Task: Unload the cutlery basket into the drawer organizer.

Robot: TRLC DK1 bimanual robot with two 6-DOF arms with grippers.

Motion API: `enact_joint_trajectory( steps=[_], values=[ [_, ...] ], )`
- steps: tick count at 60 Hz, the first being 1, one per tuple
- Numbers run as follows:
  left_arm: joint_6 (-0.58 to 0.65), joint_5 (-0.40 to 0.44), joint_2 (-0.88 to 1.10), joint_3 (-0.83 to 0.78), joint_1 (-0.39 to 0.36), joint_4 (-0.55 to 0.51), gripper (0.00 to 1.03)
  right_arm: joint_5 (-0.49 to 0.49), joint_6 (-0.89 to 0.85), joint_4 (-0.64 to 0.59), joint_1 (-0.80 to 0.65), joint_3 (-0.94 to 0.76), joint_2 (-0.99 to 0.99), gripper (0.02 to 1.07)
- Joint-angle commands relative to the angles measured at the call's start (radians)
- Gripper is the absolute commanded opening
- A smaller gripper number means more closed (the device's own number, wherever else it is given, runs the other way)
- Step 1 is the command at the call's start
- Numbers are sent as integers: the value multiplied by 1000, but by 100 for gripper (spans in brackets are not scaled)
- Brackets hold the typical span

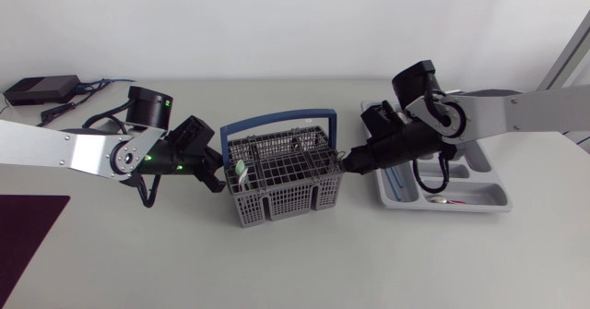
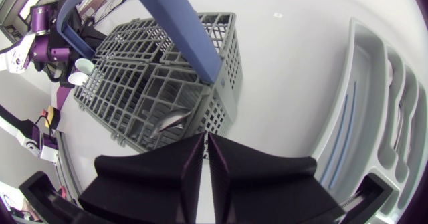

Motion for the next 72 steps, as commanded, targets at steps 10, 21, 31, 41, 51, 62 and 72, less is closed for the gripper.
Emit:
enact_joint_trajectory(
  steps=[10,21,31,41,51,62,72],
  values=[
    [16,40,-51,-9,47,-2,28,71,43,17,2,-88,-190,45],
    [42,52,-158,-83,63,-19,62,78,57,6,-2,-118,-279,53],
    [51,52,-250,-135,63,-35,71,75,116,-9,-4,-111,-299,62],
    [64,54,-302,-164,63,-47,72,43,160,-84,10,-55,-259,62],
    [68,54,-342,-182,60,-61,72,63,162,-87,25,-54,-259,62],
    [68,52,-370,-182,51,-84,72,69,158,-87,25,-49,-261,62],
    [67,51,-379,-179,34,-98,72,68,194,-95,19,-32,-239,62]
  ],
)
